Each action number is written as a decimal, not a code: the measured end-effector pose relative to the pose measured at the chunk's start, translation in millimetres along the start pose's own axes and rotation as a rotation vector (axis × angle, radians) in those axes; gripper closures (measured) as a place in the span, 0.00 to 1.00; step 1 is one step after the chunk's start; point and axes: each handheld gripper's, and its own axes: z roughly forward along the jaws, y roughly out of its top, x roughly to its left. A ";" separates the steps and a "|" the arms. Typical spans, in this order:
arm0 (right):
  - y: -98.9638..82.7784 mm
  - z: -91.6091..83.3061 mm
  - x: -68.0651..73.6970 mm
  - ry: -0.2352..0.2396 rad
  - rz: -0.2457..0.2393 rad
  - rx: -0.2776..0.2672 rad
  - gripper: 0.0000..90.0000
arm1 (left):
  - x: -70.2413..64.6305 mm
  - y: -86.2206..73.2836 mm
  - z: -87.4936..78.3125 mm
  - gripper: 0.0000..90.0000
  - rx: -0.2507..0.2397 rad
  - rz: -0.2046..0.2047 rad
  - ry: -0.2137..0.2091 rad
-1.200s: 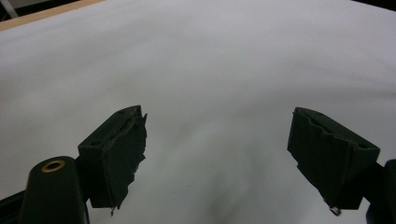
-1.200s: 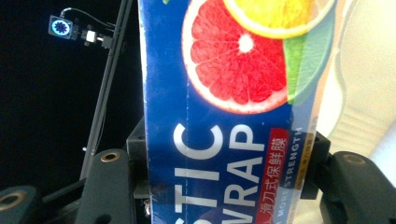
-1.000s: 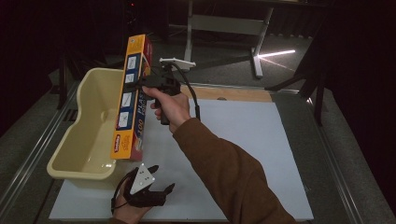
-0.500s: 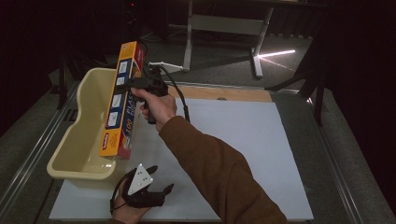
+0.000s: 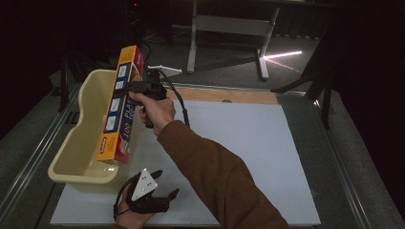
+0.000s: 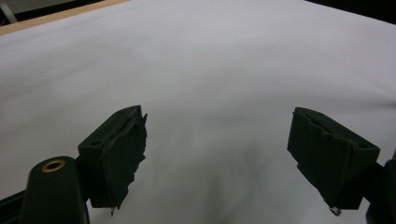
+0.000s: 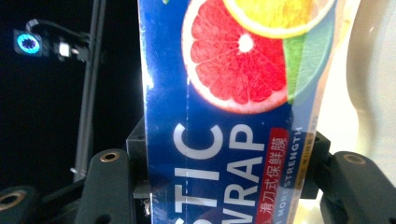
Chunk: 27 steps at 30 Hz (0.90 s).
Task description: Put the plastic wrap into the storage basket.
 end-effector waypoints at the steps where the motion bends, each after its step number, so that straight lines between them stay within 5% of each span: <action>1: -0.3 1.5 -0.2 0.007 0.014 -0.004 0.45 | -0.3 0.1 -0.3 0.21 -0.002 0.001 -0.001; 8: -3.0 13.0 2.2 -0.008 0.002 -0.007 0.45 | -0.2 0.2 -4.1 0.21 -0.020 -0.001 -0.002; 27: -8.3 47.8 -18.3 -0.053 0.050 0.038 0.45 | -0.4 -0.2 -6.3 0.21 -0.045 -0.012 -0.007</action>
